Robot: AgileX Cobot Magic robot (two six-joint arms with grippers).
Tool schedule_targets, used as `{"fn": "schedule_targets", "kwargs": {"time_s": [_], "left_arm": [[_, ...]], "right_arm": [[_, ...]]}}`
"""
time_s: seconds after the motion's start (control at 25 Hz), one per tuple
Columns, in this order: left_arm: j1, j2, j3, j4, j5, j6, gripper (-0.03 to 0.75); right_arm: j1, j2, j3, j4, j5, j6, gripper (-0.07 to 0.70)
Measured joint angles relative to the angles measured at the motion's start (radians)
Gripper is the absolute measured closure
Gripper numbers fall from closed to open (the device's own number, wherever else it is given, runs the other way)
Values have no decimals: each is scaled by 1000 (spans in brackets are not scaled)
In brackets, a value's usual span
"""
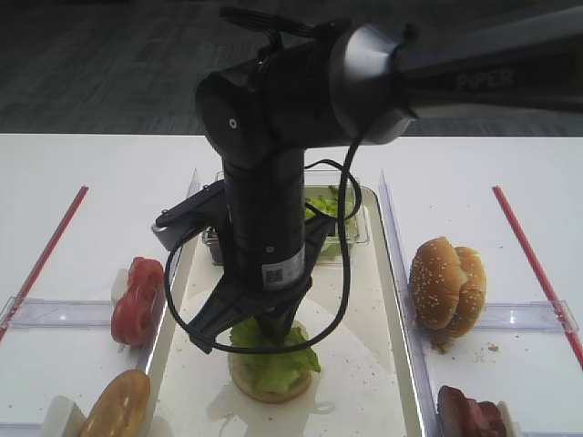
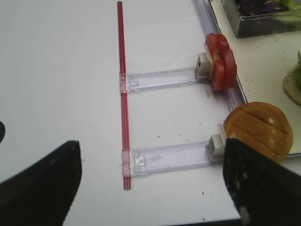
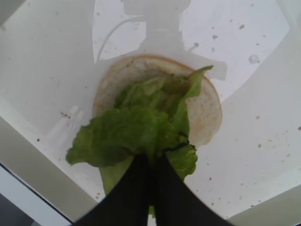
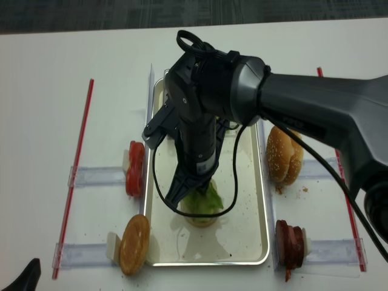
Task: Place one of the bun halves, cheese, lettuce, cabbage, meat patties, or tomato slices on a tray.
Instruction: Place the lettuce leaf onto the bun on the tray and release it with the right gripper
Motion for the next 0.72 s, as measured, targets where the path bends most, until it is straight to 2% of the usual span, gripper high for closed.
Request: {"fn": "schedule_targets", "kwargs": {"time_s": [0.72], "left_arm": [[0, 0, 0, 0, 0, 0, 151]], "right_arm": [[0, 10, 0, 20, 4, -25, 584]]}}
